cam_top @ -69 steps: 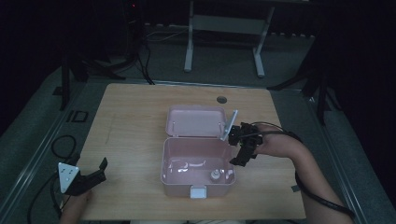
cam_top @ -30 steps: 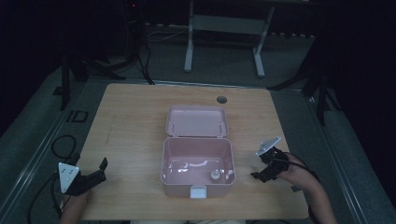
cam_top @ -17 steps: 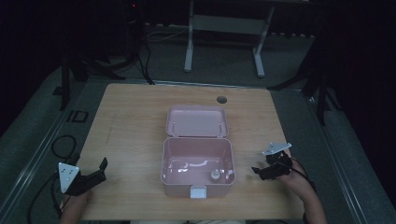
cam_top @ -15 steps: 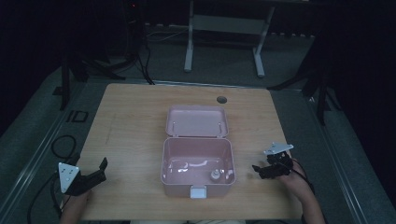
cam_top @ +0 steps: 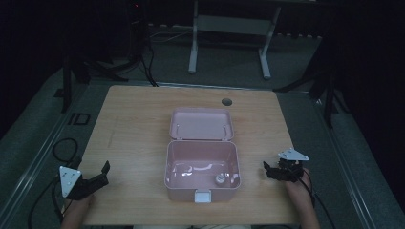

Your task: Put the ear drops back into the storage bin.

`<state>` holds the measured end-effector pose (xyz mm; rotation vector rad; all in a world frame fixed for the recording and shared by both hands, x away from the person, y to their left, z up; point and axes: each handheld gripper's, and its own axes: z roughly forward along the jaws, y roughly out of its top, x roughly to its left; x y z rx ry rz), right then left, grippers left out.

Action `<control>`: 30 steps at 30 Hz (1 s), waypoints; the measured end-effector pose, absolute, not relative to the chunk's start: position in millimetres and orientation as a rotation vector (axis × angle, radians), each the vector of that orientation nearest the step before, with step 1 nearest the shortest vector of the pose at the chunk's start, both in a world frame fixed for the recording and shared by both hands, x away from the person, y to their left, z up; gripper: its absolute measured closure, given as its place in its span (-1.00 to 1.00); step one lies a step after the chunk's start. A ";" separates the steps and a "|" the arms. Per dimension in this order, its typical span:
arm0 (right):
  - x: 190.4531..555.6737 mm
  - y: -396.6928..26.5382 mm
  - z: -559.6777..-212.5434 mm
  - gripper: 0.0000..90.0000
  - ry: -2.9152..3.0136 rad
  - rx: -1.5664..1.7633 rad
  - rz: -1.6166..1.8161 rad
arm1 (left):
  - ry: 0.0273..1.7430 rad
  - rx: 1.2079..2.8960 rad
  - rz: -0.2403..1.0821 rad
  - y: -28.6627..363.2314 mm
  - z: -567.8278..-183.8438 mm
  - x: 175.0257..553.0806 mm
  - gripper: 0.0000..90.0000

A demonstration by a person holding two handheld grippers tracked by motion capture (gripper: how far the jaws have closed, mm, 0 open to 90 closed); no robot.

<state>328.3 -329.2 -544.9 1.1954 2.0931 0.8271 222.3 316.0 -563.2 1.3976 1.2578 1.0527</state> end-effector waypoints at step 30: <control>315.4 -336.1 -547.4 -0.73 1.593 1.405 0.935 | 1.253 1.397 1.050 316.4 -563.1 222.3 -0.96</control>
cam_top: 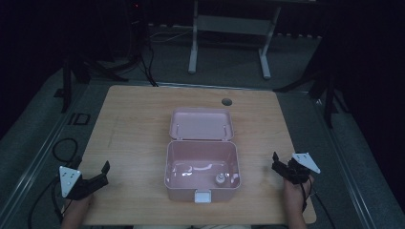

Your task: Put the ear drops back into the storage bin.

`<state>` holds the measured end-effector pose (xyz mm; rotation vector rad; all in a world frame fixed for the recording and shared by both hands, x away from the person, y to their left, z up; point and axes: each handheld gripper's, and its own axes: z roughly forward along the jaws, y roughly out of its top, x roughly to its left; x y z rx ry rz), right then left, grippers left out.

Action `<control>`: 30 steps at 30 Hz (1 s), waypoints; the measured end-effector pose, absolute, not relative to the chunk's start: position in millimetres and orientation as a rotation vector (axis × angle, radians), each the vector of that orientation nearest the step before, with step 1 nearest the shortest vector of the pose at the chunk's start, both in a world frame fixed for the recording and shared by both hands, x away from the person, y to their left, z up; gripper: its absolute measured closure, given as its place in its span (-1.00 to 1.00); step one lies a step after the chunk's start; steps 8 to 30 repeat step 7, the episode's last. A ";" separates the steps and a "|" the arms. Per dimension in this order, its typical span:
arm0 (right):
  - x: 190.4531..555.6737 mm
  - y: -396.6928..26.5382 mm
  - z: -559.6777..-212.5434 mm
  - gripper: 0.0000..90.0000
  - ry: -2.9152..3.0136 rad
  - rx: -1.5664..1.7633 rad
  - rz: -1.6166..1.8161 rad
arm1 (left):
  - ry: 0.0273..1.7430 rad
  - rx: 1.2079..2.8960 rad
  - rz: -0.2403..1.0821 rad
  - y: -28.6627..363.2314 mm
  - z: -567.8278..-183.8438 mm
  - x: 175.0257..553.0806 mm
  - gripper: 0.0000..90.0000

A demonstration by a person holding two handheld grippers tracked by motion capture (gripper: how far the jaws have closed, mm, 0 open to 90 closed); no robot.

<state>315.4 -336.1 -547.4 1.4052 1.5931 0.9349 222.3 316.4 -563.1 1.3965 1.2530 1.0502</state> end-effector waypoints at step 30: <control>316.8 -334.5 -548.6 -0.73 1.613 1.395 0.919 | 1.253 1.396 1.049 316.4 -563.1 222.3 -0.96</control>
